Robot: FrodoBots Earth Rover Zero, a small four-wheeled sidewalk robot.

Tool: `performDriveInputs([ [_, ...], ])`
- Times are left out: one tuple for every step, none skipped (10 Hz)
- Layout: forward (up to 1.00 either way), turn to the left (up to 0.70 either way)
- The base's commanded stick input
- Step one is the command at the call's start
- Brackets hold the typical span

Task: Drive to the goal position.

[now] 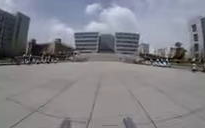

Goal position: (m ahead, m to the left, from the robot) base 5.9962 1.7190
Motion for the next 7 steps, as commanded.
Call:
performDriveInputs([
  [1.0,0.0],
  [1.0,0.0],
  [1.0,0.0],
  [1.0,0.0],
  [1.0,0.0],
  [1.0,0.0],
  [1.0,0.0],
])
